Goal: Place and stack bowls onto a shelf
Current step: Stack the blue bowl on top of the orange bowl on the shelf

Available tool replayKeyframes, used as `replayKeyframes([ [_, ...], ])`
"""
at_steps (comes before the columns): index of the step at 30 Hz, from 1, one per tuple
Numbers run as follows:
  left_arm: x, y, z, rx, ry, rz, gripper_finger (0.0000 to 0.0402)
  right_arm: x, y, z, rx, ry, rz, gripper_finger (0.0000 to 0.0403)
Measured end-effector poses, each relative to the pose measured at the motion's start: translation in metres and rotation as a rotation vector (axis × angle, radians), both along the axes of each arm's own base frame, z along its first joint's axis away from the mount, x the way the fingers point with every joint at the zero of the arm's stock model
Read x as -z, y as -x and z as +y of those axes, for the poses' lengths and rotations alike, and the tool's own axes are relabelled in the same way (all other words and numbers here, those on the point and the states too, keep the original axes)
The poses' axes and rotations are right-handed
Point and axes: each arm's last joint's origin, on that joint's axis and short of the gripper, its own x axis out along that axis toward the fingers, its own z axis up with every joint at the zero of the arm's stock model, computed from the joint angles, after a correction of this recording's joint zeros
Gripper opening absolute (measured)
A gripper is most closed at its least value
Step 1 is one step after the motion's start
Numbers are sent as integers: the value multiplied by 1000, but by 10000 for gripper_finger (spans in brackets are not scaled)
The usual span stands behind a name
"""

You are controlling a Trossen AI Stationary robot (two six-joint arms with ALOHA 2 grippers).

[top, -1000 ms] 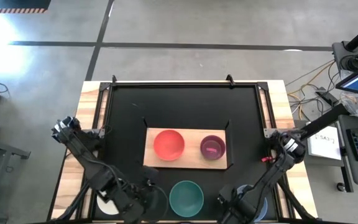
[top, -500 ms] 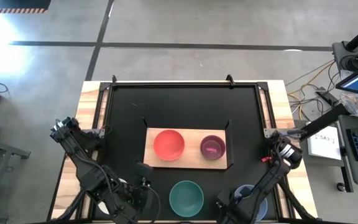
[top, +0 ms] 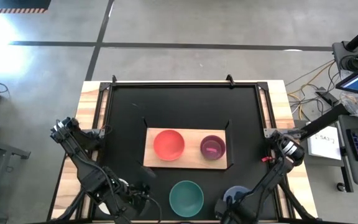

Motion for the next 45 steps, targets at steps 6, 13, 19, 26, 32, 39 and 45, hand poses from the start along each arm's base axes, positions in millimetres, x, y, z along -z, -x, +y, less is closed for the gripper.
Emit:
replayKeyframes([
  [6,-5,-5,-5,61,20,-71,118,-46,-4,3,-158,-146,-256,8],
  [13,-10,-11,-15,220,72,-157,118,-97,-12,-2,-324,-140,-572,8],
  [19,-14,-19,-21,368,36,-262,118,-120,-31,-12,-624,-107,-843,8],
  [26,-12,-27,-22,407,26,-291,118,-125,-51,-33,-913,-91,-971,8],
  [32,-13,-35,-13,354,3,-307,118,-121,-65,-46,-1042,-108,-1019,8],
  [39,-9,-52,2,298,13,-289,118,-123,-72,-57,-1111,-70,-1037,8],
  [45,-3,-55,4,312,64,-219,118,-123,-74,-64,-1147,-47,-1026,8],
])
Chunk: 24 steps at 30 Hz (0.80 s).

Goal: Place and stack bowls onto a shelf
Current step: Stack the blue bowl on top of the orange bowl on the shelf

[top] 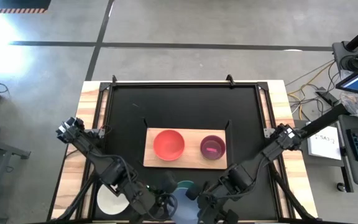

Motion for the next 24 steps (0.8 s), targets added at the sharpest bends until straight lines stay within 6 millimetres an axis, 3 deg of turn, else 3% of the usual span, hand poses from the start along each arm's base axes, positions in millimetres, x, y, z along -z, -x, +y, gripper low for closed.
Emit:
replayKeyframes([
  [16,1,-1,1,-34,68,47,114,-7,-11,-19,57,50,-96,8],
  [20,2,-1,2,-50,80,67,84,-9,-12,-20,68,40,-101,9],
  [24,4,0,3,-14,94,112,23,-11,-13,-19,74,23,-126,9],
])
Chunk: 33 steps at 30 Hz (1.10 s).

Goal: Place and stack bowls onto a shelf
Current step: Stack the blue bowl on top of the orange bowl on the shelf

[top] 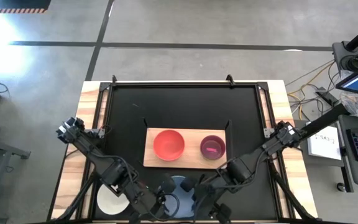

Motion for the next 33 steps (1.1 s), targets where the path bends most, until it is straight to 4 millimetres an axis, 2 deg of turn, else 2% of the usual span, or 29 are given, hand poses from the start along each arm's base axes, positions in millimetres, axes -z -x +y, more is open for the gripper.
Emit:
replayKeyframes([
  [2,0,-1,1,39,39,31,9,-2,-1,0,2,-16,-16,9],
  [8,0,-2,3,65,67,54,3,-4,-4,-1,8,-31,-33,23],
  [17,1,-3,4,33,42,45,0,-7,-3,-10,84,-12,-18,108],
  [25,4,-4,16,-22,-10,83,0,-37,13,-34,219,-19,-70,161],
  [33,8,-8,33,-99,-85,126,1,-61,26,-54,416,33,-169,167],
])
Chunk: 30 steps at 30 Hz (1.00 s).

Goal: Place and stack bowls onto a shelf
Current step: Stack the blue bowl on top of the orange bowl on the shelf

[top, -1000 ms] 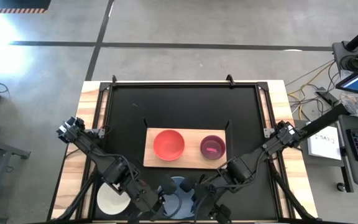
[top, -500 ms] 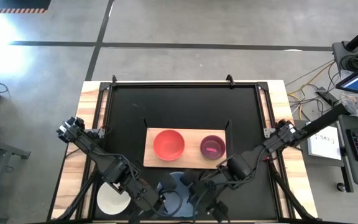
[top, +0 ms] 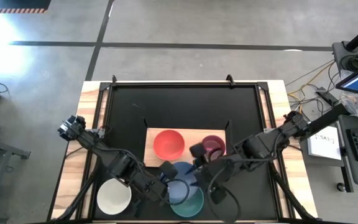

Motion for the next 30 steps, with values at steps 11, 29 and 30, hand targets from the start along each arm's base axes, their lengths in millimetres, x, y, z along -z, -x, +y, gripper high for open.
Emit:
replayKeyframes([
  [11,8,-11,57,-291,-225,88,1,-14,22,-37,269,122,18,163],
  [29,55,-17,98,-645,-181,295,0,9,39,-53,502,128,270,153],
  [30,57,-16,100,-663,-178,303,0,9,39,-53,502,128,271,153],
])
